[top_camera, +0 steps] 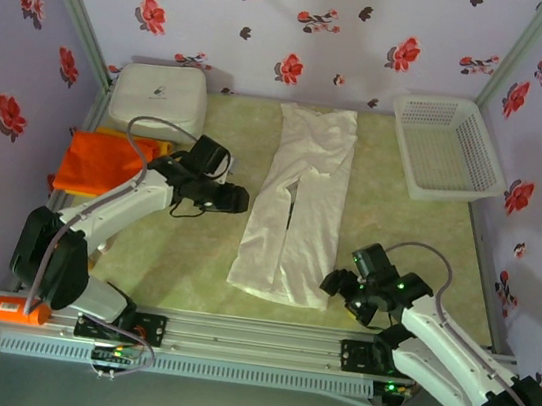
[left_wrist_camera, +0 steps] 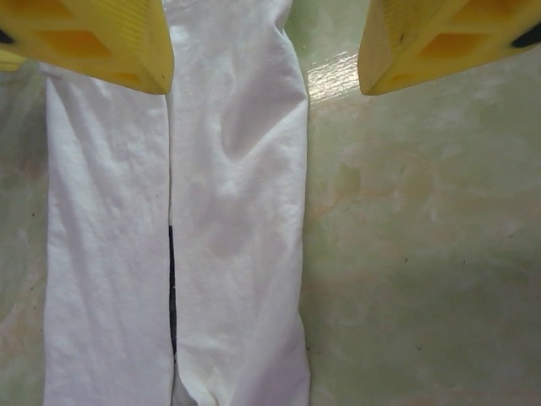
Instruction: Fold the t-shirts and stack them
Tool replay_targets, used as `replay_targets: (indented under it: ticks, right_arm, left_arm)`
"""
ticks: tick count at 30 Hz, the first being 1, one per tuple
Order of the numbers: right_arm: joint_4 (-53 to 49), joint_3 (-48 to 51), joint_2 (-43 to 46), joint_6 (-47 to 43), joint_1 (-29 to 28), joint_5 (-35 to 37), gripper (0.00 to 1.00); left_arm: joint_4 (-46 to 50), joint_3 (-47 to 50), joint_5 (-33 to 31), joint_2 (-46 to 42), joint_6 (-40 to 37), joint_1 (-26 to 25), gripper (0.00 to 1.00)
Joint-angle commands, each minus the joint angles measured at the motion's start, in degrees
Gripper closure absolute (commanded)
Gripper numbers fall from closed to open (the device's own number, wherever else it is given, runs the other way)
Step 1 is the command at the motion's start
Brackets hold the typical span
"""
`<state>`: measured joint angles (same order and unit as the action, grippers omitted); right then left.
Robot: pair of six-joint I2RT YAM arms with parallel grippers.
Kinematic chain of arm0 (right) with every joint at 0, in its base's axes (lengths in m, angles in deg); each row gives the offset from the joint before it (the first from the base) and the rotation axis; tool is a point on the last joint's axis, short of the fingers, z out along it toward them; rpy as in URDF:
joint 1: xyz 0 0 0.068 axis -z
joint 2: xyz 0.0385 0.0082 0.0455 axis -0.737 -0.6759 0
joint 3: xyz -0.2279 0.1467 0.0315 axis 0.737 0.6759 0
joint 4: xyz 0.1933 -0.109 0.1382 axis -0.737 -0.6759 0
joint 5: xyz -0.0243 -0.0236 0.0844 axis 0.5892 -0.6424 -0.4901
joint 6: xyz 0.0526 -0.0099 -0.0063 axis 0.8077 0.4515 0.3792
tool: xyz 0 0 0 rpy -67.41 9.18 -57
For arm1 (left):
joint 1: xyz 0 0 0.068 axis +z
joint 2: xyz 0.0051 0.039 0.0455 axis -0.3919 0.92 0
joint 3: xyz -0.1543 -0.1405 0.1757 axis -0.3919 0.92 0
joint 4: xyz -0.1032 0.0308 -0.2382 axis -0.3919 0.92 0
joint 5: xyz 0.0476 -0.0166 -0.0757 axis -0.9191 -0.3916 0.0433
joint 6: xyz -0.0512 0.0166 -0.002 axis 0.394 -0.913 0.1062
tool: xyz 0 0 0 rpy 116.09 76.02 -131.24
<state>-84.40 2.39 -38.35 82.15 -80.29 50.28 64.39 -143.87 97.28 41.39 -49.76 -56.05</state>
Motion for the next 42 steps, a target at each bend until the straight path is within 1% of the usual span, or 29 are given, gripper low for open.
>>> replay_targets:
  ticks: [1, 3, 8, 11, 16, 19, 22, 28, 31, 33, 37, 42]
  right_arm:
    - [-1.8, -1.8, 0.5, -1.7, 0.5, 2.3, 0.2]
    - [-1.0, -2.2, 0.6, -2.1, 0.4, 2.3, 0.2]
    - [3.5, -1.9, 0.0, -1.7, 0.3, -1.0, 0.23]
    - [6.0, -1.2, -0.7, -0.5, -0.6, -2.4, 0.25]
    - [9.4, -0.1, -2.3, 1.5, -3.2, -3.2, 0.3]
    - [10.0, 0.9, -3.6, 2.4, -4.5, -2.6, 0.34]
    - [11.0, 1.9, -4.4, 3.1, -5.4, -2.5, 0.37]
    - [14.8, 3.5, -7.4, 5.0, -7.8, -2.3, 0.4]
    - [16.0, 3.8, -8.7, 5.4, -8.7, -2.3, 0.43]
    - [17.1, 4.0, -9.2, 5.6, -8.9, -2.6, 0.48]
    - [17.2, 4.0, -8.6, 5.9, -9.4, -2.2, 0.64]
    - [14.7, 4.3, -7.0, 6.5, -9.6, -1.9, 0.95]
  left_arm:
    - [-1.0, -0.9, 1.8, 0.9, -2.7, 0.5, 0.4]
    - [-2.4, 1.4, 3.7, 0.3, -1.9, 0.4, 0.39]
    - [-4.4, 9.1, 4.9, -3.1, 2.1, -1.4, 0.4]
    - [-5.9, 14.1, 6.3, -4.3, 6.3, -3.6, 0.41]
    - [-12.2, 22.3, 8.9, -6.1, 14.8, -8.4, 0.43]
    - [-15.2, 24.6, 9.3, -5.5, 18.7, -11.8, 0.43]
    - [-18.6, 27.0, 9.3, -5.4, 21.3, -13.2, 0.43]
    - [-20.9, 26.8, 8.4, -2.9, 21.7, -14.3, 0.44]
    - [-22.2, 26.9, 8.3, -1.5, 21.9, -14.6, 0.47]
    - [-22.9, 27.0, 8.3, -1.0, 22.1, -15.0, 0.51]
    - [-23.3, 27.7, 8.3, -1.4, 23.1, -15.7, 0.61]
    - [-23.3, 28.9, 7.2, -3.1, 26.1, -17.9, 0.78]
